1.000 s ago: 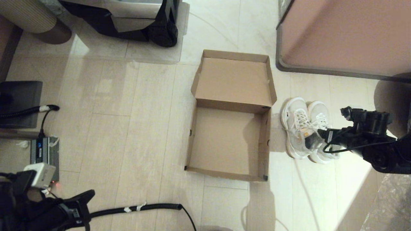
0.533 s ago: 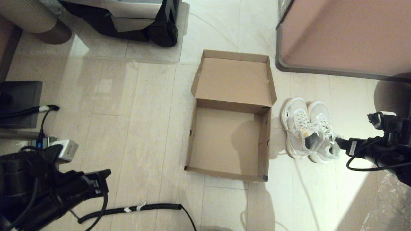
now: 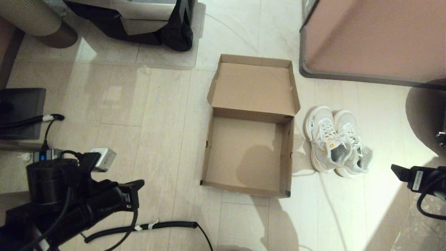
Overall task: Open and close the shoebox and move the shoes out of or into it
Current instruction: Put the shoes into the shoe box
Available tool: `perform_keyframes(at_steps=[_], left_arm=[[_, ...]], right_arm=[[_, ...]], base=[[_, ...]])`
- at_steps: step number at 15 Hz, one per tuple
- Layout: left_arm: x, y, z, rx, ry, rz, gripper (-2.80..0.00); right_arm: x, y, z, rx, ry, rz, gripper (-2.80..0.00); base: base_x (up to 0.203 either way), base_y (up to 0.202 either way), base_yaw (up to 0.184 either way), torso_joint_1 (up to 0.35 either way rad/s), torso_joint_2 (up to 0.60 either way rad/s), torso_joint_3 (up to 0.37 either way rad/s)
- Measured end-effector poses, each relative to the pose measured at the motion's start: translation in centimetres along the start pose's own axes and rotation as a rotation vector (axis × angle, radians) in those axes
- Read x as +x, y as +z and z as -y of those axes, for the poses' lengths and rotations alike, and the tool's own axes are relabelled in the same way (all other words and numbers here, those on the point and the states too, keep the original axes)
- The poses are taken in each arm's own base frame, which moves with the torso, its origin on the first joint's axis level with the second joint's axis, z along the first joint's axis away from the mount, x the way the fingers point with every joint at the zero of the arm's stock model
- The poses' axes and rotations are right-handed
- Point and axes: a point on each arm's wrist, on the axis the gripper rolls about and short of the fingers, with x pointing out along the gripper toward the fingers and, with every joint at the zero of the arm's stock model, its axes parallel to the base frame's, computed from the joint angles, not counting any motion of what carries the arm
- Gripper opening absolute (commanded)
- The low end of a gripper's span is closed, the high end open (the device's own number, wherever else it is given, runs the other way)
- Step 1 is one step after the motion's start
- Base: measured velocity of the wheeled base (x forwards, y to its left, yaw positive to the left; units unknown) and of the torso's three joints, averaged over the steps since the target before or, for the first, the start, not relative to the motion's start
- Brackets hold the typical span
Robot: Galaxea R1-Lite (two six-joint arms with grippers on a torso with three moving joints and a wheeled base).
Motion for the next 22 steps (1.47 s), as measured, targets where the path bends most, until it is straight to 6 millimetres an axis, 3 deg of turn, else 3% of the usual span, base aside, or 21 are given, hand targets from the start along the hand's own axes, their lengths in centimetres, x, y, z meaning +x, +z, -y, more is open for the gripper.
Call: perform_keyframes(at_steps=[6,10,13,16,22], left_arm=[[0.8,0.5,0.4,-0.034,-0.077,0.036,-2.8],[2.0,0.4,0.7,0.029,-0.084,0.017,-2.8],[4.7,1.9,1.2,0.073,-0.093,0.048,-2.8],[6.5,1.7,2.2,0.101,-0.098,0.03,-2.8],[7.4,0.9,2.9,0.112,-0.065,0.001,-2.8]], right_arm=[[-2.2,-1.7,0.8,-0.015,-0.097,-0.025,0.0],[-3.0,-3.4,1.0,-0.034,-0.053,-0.067,0.0],[-0.7,-2.1,0.3,-0.027,-0.045,-0.074,0.0],[2.3,-0.4,-0.5,-0.021,-0.036,-0.07,0.0],[9.3,2.3,-2.5,-0.004,0.031,-0.054,0.0]], base=[[0.0,0.0,0.0,0.0,0.0,0.0],[0.0,0.0,0.0,0.0,0.0,0.0],[0.0,0.0,0.0,0.0,0.0,0.0],[0.0,0.0,0.0,0.0,0.0,0.0],[0.0,0.0,0.0,0.0,0.0,0.0]])
